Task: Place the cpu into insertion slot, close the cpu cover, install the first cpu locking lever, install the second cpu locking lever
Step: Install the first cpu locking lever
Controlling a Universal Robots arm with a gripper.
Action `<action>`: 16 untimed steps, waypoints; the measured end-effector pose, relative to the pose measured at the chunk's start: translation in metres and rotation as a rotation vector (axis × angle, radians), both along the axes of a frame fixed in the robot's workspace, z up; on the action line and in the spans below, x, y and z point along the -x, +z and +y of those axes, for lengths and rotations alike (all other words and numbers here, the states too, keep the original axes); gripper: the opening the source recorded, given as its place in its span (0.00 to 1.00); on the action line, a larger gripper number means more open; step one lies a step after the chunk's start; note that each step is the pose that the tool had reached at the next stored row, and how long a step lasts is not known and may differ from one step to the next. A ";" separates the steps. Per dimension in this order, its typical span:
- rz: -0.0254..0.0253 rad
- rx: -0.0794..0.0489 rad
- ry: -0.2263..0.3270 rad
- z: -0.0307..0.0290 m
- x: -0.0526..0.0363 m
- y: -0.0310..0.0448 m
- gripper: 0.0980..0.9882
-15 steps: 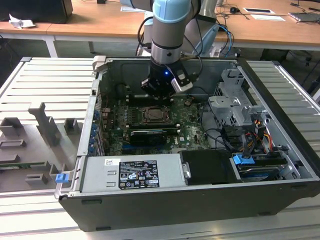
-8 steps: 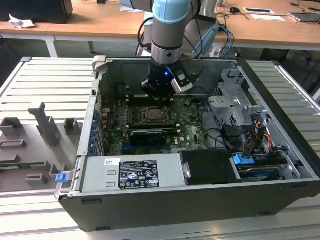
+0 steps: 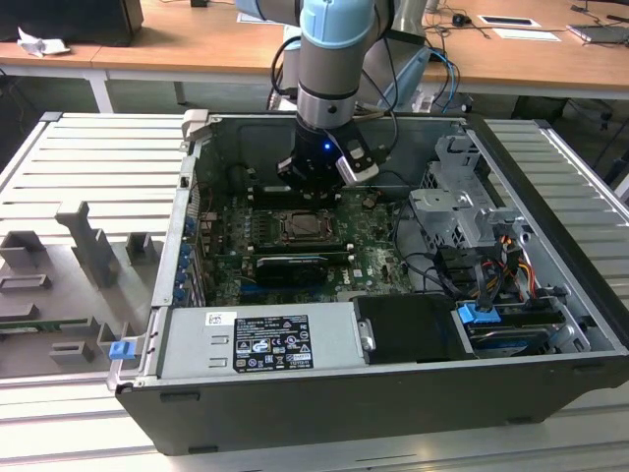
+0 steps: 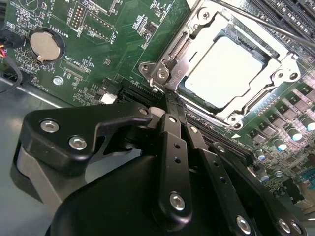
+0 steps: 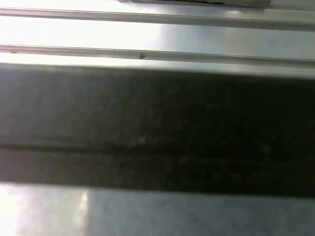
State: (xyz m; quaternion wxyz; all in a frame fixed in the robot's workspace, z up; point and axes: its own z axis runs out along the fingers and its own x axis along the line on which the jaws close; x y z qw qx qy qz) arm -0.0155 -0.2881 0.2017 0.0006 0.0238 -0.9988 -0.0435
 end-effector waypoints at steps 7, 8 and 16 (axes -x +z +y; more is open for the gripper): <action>-0.0002 -0.001 0.000 0.0001 -0.0001 0.0055 0.01; -0.0002 -0.001 0.000 0.0001 -0.0001 0.0084 0.01; -0.0002 -0.001 0.000 -0.0032 -0.0001 0.0157 0.01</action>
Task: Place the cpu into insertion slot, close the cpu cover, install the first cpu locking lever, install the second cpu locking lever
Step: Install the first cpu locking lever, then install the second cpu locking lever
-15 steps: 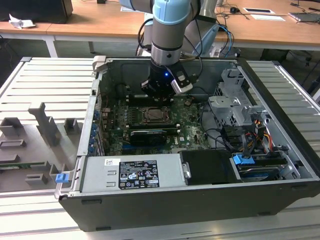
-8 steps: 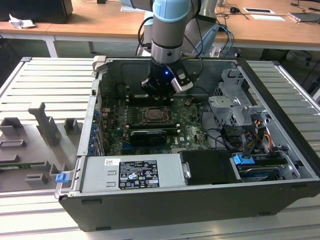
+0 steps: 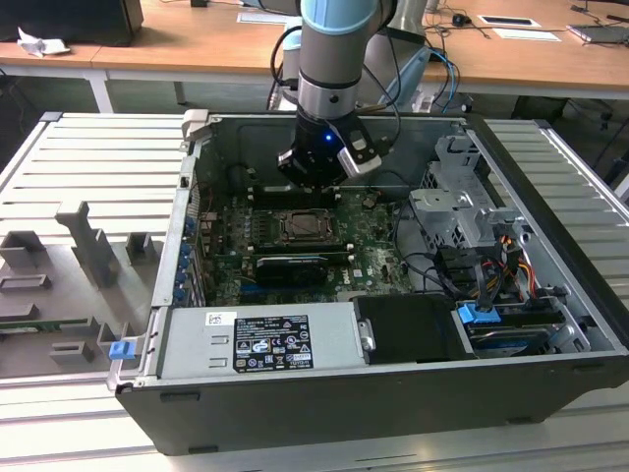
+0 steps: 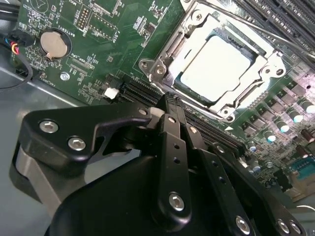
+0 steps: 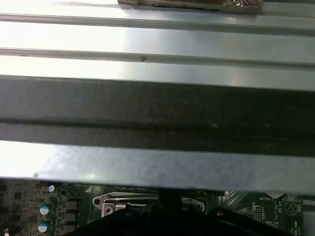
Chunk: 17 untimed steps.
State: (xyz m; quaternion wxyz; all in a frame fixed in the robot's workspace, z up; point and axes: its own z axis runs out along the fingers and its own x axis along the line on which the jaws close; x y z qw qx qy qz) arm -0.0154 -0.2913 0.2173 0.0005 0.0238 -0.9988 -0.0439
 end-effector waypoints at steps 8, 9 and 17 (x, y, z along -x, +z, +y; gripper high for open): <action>0.0000 0.000 0.000 -0.0049 0.0000 0.0000 0.01; 0.0001 0.000 0.000 -0.0064 0.0000 0.0000 0.01; -0.0001 0.000 0.000 -0.0115 0.0000 0.0093 0.01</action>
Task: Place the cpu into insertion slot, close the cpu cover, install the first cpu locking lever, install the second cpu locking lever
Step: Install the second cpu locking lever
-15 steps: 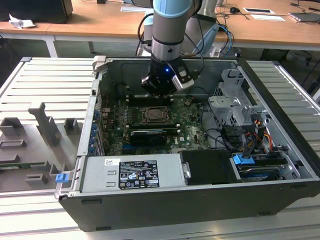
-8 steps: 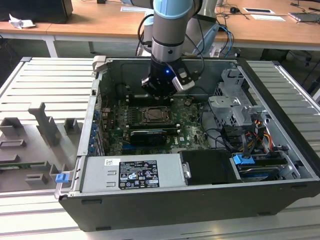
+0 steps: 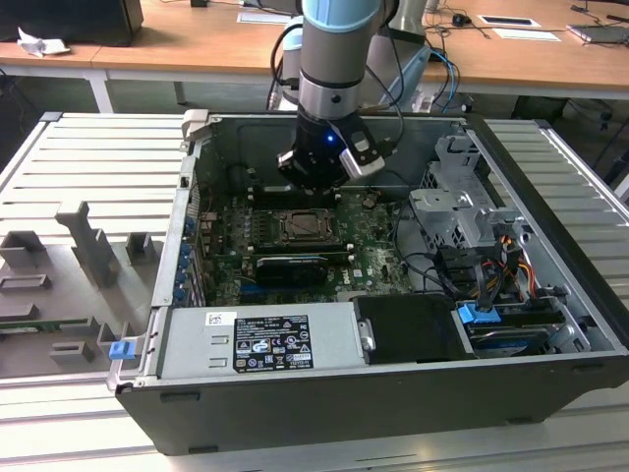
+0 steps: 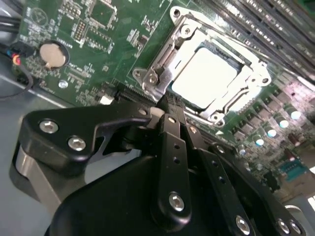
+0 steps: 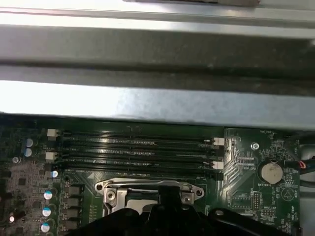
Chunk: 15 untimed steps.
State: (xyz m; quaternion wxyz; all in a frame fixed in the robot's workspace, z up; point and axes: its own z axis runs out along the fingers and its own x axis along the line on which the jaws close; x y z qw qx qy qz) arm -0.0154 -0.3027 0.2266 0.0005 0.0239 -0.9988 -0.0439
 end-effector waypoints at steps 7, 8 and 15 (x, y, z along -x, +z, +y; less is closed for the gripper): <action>-0.0001 0.000 0.000 -0.0029 0.0000 0.0129 0.01; -0.0002 0.000 0.000 -0.0063 0.0001 0.0129 0.01; 0.0015 0.000 0.000 -0.0493 0.0000 0.0123 0.01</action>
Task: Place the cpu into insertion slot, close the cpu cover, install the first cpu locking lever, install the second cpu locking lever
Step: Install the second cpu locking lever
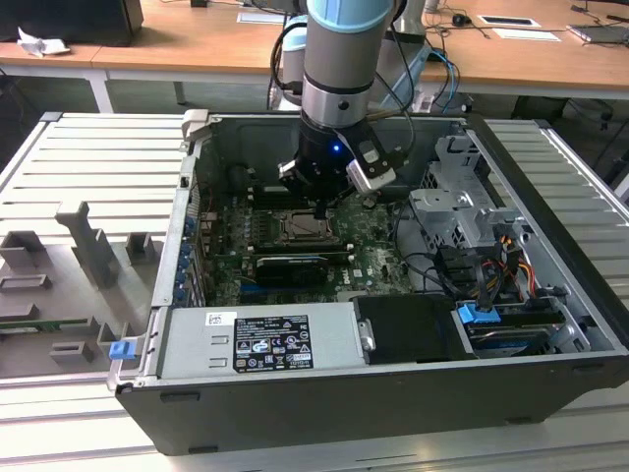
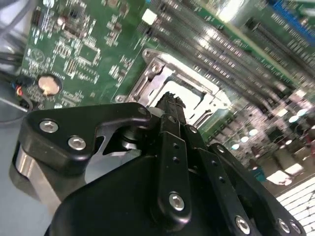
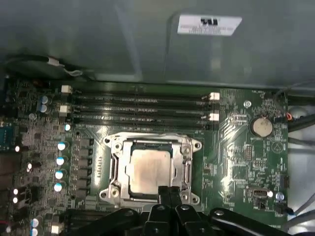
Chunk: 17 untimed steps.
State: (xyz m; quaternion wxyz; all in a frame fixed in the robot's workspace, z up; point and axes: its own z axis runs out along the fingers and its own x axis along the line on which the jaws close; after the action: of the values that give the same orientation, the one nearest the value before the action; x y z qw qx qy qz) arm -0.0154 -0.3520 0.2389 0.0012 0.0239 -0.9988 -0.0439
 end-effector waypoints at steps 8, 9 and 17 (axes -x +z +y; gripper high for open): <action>-0.0001 -0.006 0.002 -0.0206 0.0112 -0.0033 0.01; 0.0000 -0.007 0.002 -0.0209 0.0157 -0.0036 0.01; -0.0001 -0.032 0.009 -0.0237 0.0335 -0.0187 0.01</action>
State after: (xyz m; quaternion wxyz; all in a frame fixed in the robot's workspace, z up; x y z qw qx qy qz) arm -0.0489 -0.3757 0.2202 0.0010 0.0284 -0.9978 -0.0597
